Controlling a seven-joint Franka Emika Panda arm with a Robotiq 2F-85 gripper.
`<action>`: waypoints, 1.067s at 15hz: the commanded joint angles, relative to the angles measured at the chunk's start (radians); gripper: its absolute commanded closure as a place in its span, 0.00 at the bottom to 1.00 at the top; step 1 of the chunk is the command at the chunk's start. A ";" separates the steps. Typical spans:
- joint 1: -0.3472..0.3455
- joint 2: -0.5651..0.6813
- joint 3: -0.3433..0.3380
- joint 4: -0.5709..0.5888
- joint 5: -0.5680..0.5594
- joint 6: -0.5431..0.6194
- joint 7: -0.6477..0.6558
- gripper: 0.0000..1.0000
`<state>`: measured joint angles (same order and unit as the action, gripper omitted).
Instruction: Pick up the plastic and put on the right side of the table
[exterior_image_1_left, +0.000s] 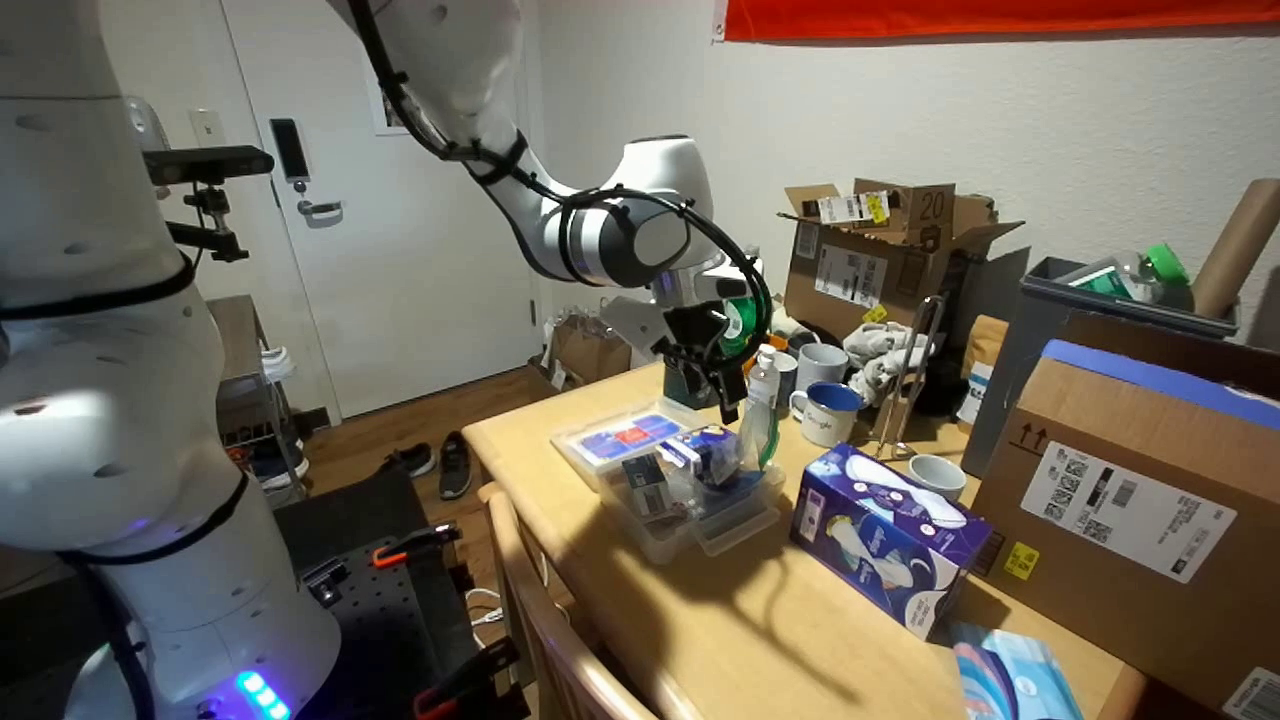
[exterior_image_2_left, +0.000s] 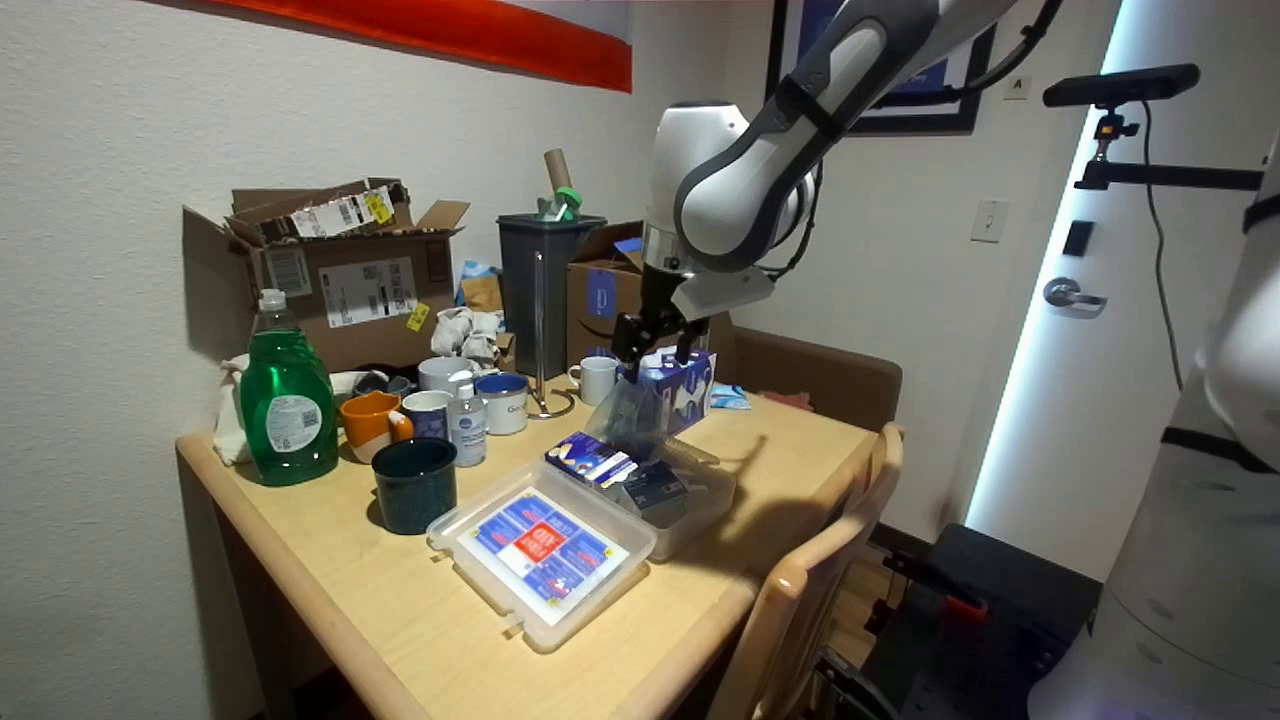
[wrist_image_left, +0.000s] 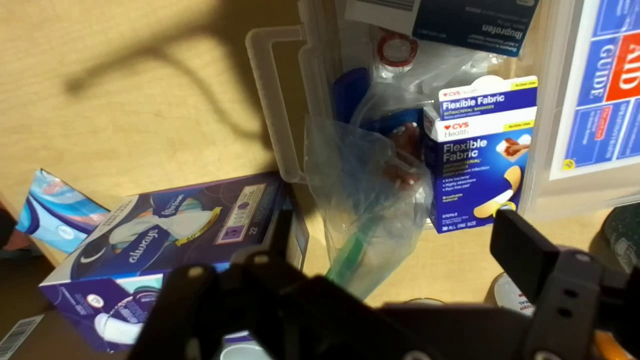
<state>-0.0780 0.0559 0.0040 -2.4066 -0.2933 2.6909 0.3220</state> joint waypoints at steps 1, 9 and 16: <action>0.034 0.075 -0.035 0.058 -0.024 -0.001 0.039 0.00; 0.089 0.175 -0.098 0.138 -0.011 -0.006 0.033 0.00; 0.113 0.232 -0.127 0.198 0.005 -0.006 0.018 0.26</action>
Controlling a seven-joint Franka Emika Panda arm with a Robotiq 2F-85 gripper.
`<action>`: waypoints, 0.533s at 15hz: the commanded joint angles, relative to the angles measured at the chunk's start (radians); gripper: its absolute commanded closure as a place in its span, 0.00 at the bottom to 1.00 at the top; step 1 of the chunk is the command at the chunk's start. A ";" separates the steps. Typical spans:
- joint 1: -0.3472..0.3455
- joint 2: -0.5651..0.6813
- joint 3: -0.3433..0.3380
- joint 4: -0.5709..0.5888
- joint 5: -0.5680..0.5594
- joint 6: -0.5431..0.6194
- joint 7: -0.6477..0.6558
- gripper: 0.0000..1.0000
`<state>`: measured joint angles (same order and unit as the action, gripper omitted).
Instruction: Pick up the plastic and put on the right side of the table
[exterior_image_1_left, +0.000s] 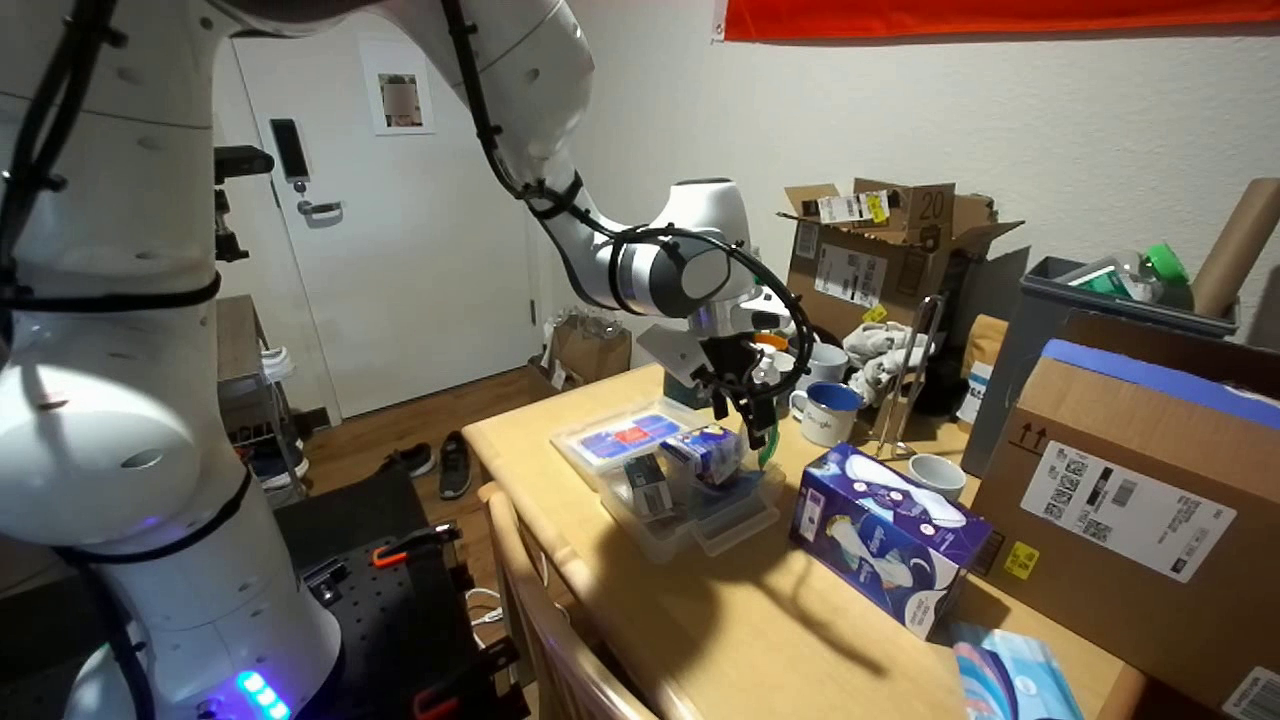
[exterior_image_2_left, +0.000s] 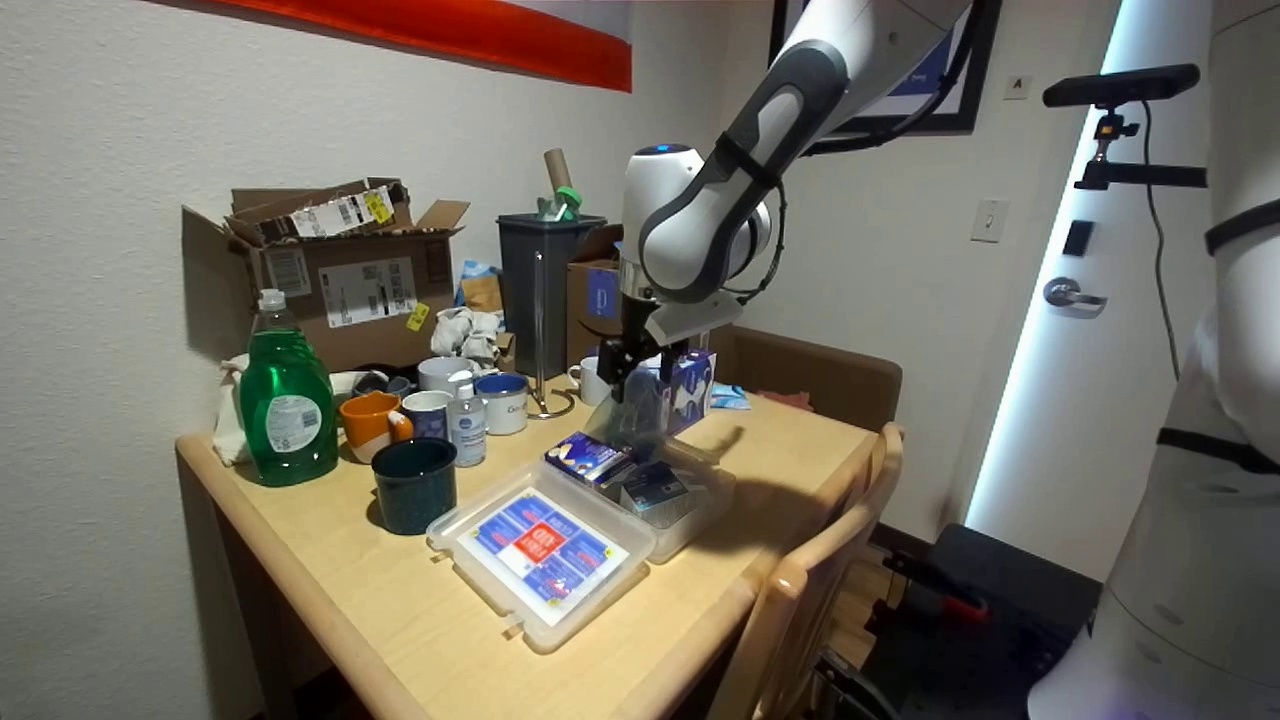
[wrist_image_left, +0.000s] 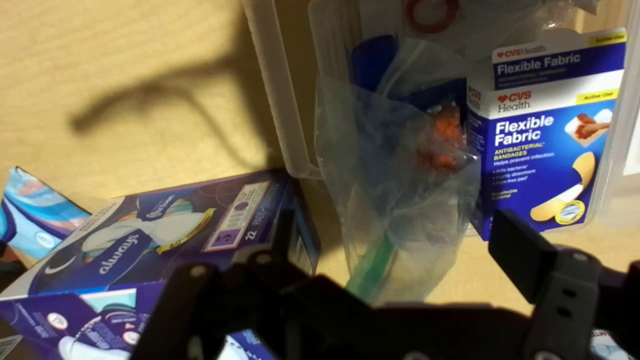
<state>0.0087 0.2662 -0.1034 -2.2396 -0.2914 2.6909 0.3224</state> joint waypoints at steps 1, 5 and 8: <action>0.029 0.025 -0.019 0.034 0.005 -0.005 0.014 0.28; 0.041 0.022 -0.022 0.033 -0.001 0.004 0.013 0.55; 0.048 0.018 -0.027 0.029 -0.005 0.000 0.016 0.79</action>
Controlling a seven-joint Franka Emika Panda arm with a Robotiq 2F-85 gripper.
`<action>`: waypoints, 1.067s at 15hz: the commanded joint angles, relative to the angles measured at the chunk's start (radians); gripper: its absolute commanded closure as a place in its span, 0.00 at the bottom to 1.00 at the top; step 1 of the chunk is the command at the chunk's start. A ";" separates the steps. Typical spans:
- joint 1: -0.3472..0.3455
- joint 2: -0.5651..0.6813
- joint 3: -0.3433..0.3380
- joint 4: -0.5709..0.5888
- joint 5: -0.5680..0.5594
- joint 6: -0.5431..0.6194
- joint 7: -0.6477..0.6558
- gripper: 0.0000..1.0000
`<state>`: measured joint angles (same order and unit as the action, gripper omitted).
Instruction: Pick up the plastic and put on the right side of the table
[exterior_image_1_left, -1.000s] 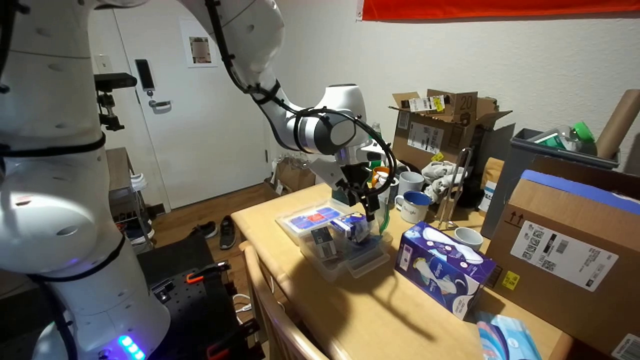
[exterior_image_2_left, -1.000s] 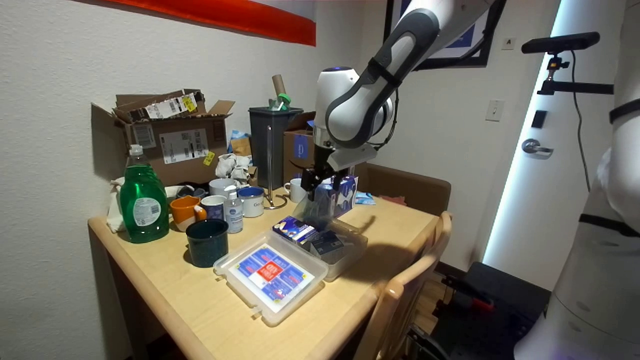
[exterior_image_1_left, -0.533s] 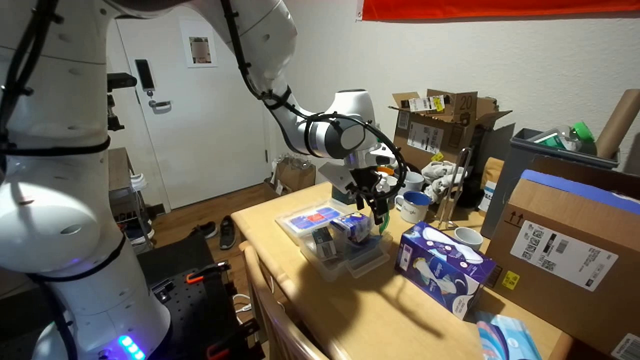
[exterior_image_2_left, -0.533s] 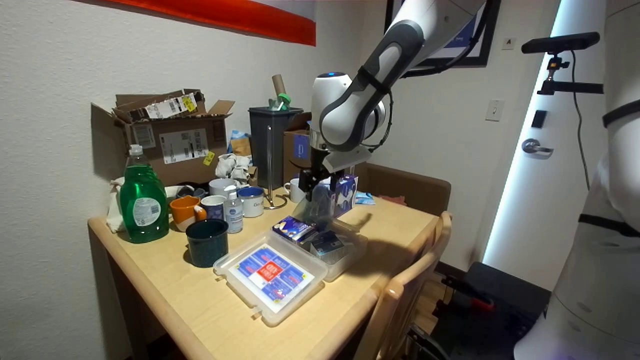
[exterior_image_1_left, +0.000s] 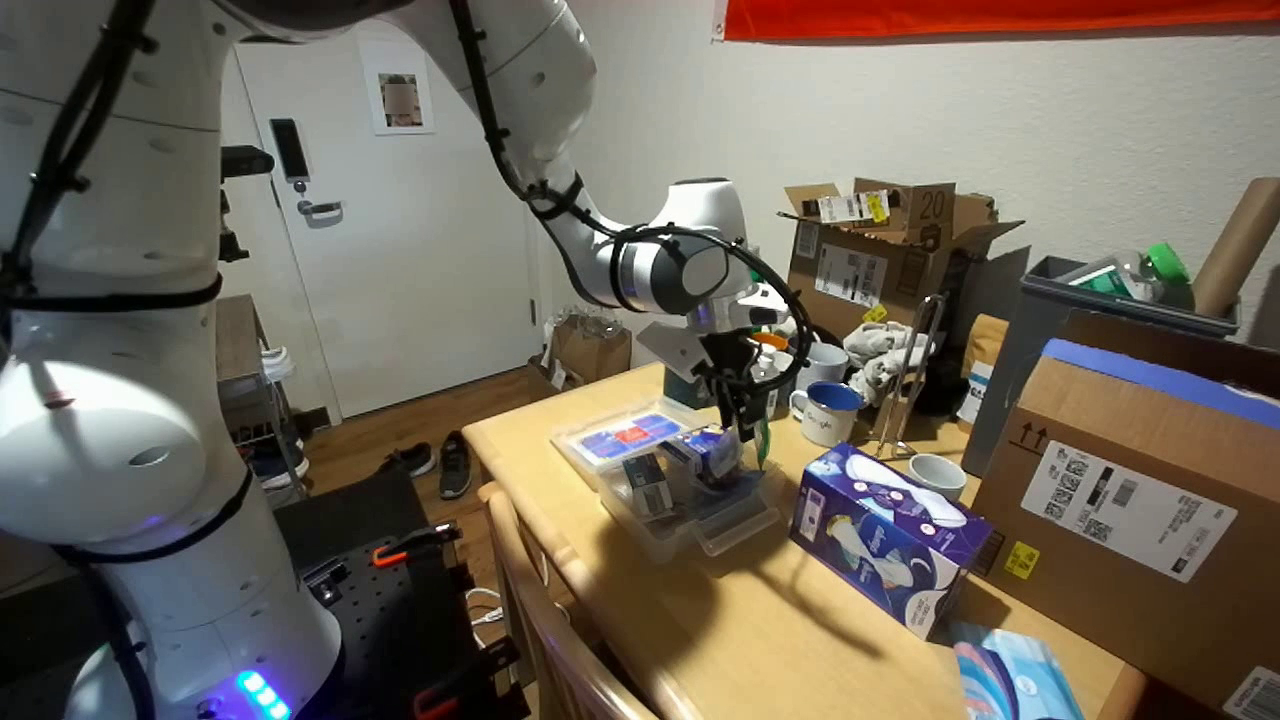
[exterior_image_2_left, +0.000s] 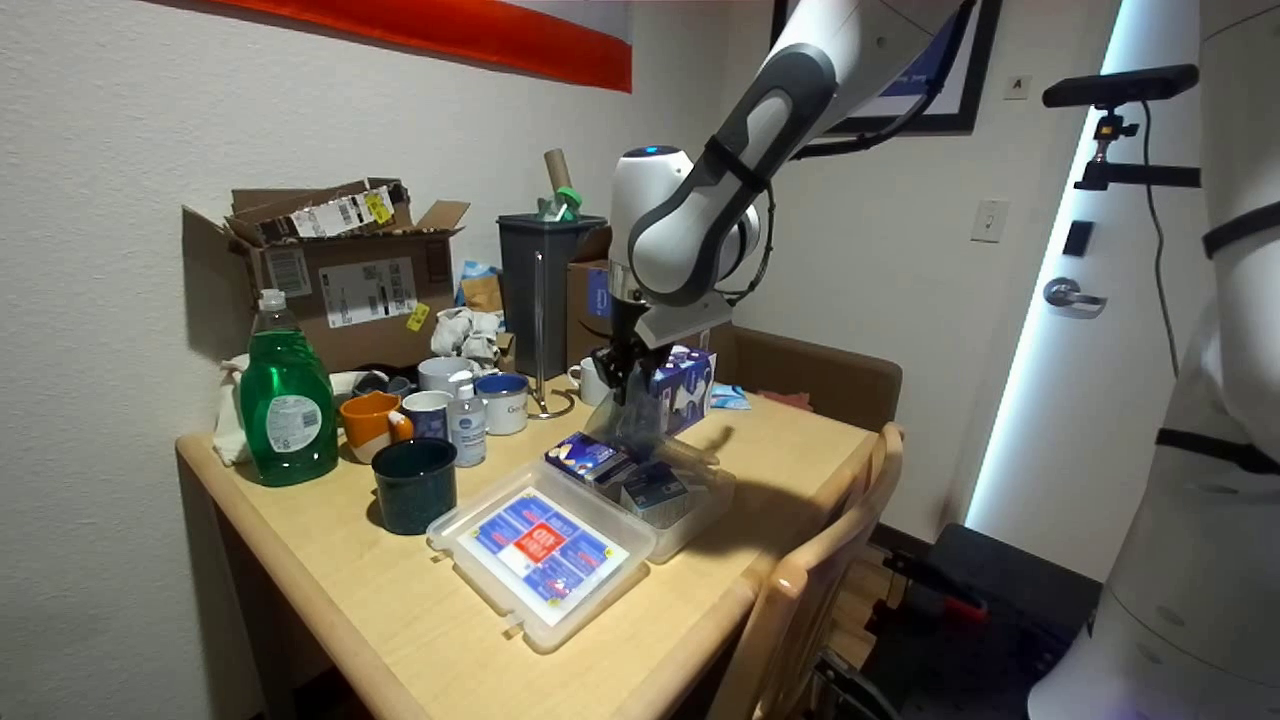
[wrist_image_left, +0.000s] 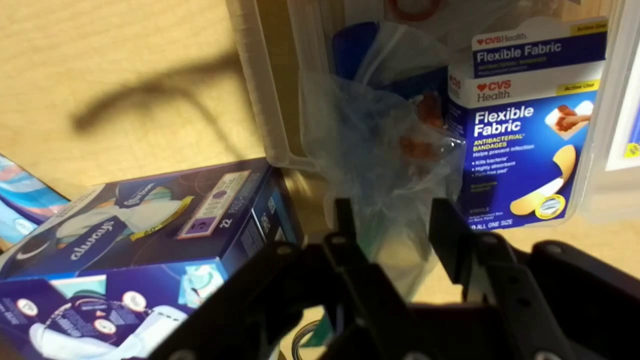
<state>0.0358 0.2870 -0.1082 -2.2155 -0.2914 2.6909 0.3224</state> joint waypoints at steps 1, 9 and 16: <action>0.021 -0.003 -0.022 0.004 -0.005 -0.002 0.015 0.86; 0.011 -0.052 -0.013 -0.017 0.015 -0.054 -0.026 1.00; 0.001 -0.193 -0.007 -0.029 -0.026 -0.197 -0.037 1.00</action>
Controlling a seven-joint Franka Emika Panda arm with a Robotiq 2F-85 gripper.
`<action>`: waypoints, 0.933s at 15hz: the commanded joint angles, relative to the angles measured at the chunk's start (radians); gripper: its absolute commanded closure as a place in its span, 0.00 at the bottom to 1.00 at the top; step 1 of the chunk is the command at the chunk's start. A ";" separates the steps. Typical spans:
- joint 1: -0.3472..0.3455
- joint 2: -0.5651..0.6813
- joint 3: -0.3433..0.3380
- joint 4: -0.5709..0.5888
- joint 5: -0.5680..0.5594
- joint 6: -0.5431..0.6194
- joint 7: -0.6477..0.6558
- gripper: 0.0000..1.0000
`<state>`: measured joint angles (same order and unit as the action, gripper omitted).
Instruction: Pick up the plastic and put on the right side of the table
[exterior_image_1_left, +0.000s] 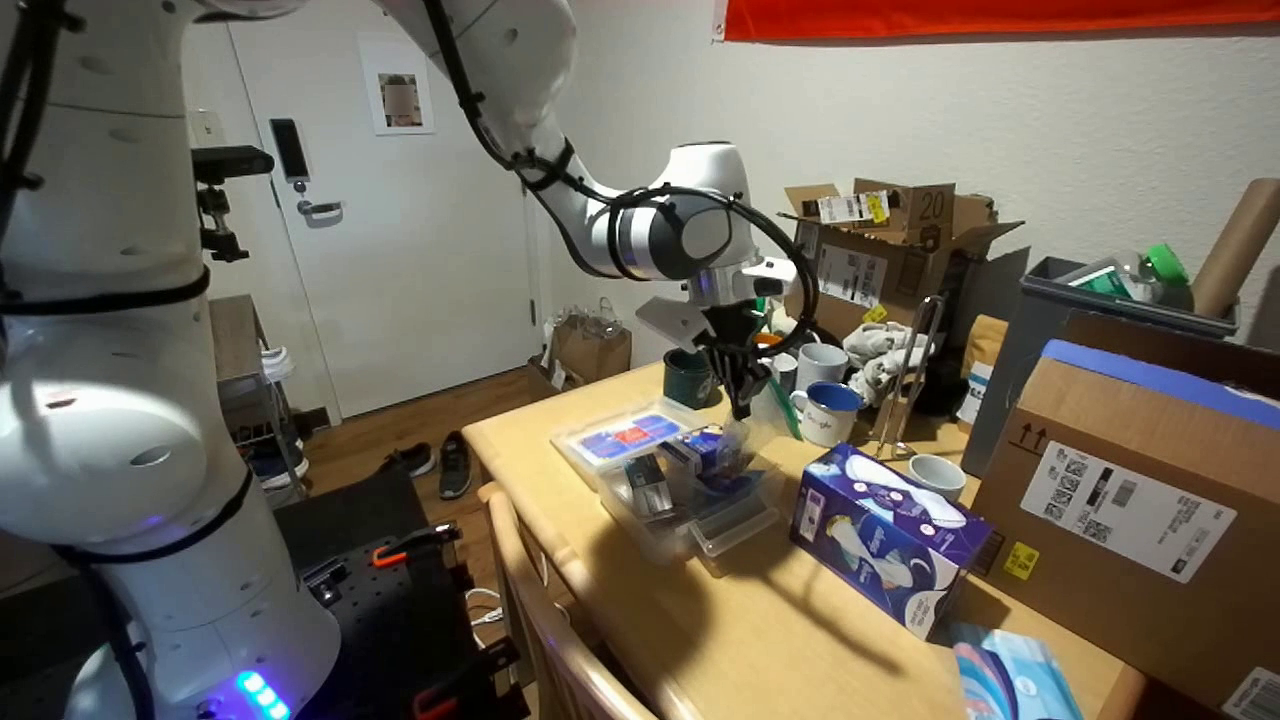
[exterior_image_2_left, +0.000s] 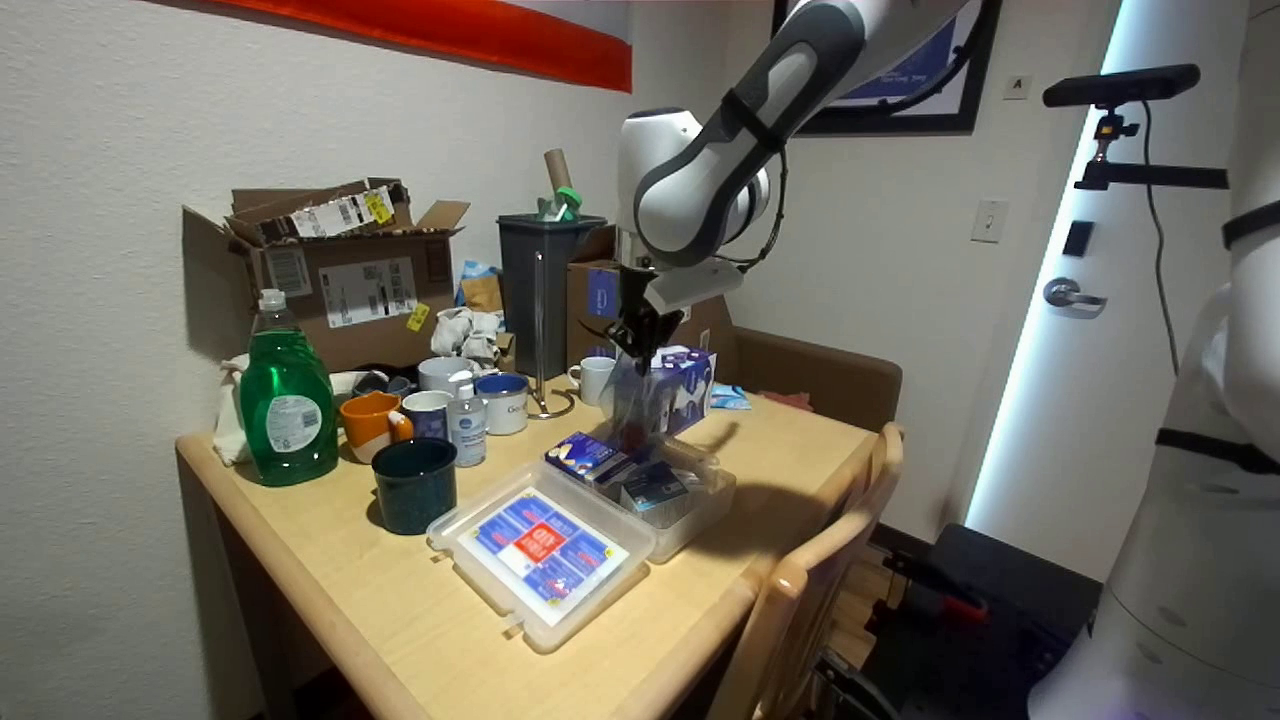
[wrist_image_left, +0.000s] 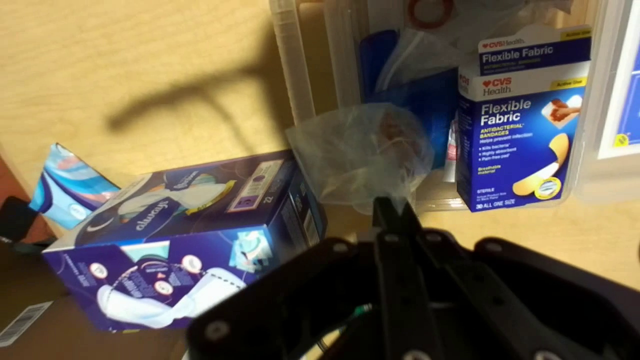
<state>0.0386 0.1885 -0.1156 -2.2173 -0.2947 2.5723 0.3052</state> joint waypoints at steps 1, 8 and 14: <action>-0.007 -0.119 0.006 -0.026 -0.022 -0.109 -0.036 1.00; -0.048 -0.269 0.021 -0.029 -0.041 -0.253 -0.079 1.00; -0.103 -0.377 0.006 -0.043 -0.017 -0.346 -0.218 1.00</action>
<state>-0.0306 -0.1091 -0.1136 -2.2263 -0.3275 2.2837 0.1575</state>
